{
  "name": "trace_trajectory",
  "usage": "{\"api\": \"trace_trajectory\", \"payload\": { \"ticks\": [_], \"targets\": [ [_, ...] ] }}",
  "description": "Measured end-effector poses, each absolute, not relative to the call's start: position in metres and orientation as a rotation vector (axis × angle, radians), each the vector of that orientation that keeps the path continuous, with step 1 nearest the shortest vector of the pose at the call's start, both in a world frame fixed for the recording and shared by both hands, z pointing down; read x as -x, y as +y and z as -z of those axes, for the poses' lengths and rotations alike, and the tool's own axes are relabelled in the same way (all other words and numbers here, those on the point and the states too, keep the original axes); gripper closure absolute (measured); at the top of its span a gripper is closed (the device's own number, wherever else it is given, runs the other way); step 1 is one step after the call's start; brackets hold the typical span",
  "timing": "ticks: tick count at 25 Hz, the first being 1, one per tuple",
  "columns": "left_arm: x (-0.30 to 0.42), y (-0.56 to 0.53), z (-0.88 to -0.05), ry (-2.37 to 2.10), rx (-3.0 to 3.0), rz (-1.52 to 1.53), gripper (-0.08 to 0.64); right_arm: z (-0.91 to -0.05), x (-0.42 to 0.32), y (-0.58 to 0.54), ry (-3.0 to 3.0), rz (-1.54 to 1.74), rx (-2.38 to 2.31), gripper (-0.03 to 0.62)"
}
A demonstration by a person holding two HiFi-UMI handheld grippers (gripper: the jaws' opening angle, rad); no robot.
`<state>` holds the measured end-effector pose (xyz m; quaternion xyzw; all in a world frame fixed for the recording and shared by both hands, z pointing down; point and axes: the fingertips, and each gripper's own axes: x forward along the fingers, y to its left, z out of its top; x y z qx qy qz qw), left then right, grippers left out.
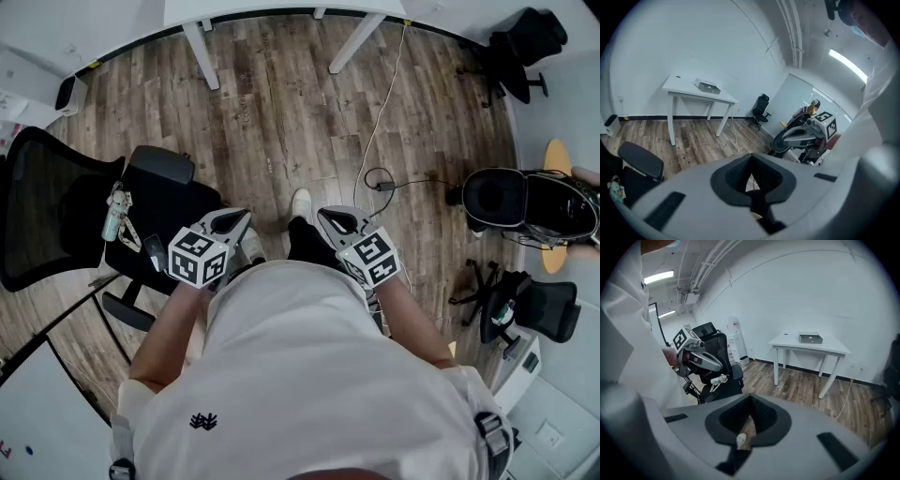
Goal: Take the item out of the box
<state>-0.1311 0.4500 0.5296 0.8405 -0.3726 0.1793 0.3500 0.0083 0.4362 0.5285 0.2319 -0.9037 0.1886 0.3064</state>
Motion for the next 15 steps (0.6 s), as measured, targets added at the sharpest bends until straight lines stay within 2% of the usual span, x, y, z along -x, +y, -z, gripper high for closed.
{"api": "trace_trajectory", "payload": {
  "ticks": [15],
  "targets": [
    [0.059, 0.314, -0.495, -1.024, -2.237, -0.533, 0.554, -0.507, -0.059, 0.309, -2.54, -0.551, -0.607, 0.586]
  ]
}}
